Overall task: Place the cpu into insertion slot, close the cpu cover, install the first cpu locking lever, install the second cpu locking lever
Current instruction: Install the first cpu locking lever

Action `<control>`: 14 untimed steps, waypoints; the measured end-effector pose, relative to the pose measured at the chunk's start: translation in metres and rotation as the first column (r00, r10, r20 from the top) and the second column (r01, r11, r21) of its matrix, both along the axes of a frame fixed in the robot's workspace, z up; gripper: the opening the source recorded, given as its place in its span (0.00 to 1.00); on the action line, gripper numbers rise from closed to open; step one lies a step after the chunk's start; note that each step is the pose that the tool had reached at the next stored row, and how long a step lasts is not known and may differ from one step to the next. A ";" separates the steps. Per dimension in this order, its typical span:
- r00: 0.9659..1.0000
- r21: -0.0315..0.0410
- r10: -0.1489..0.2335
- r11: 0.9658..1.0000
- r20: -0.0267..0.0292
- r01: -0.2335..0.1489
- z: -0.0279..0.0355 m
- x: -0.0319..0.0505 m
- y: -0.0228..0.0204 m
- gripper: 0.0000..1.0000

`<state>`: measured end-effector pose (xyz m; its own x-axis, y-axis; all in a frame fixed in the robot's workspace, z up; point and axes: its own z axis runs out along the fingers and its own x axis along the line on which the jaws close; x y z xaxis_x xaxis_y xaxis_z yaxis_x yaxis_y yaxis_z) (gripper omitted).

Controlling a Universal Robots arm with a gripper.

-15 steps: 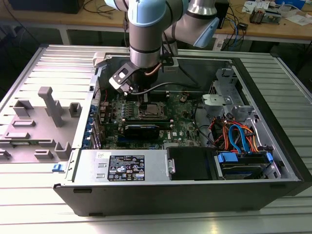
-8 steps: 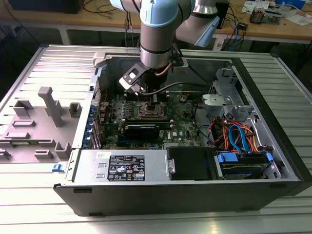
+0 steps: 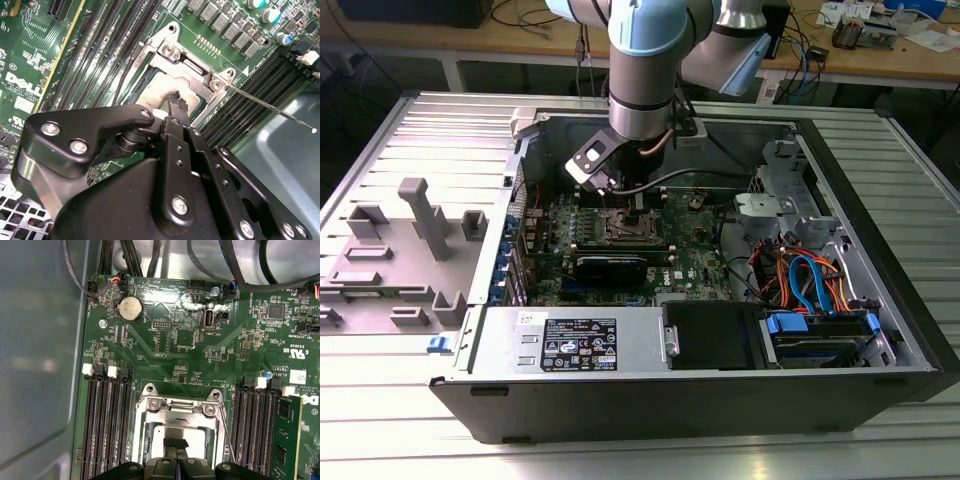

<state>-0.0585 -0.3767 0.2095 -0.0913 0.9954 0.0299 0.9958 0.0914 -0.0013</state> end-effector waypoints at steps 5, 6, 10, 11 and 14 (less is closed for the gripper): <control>1.000 0.000 0.000 1.000 0.000 0.000 0.0000 0.0005 0.0000 0.11; 1.000 0.000 0.000 1.000 0.000 0.000 0.0003 0.0006 0.0001 0.11; 1.000 0.000 0.000 1.000 0.000 0.000 0.0031 0.0005 0.0000 0.11; 1.000 0.000 0.000 1.000 0.000 0.000 0.0050 0.0005 0.0000 0.11; 1.000 0.000 0.000 1.000 0.000 0.000 0.0073 0.0005 0.0000 0.11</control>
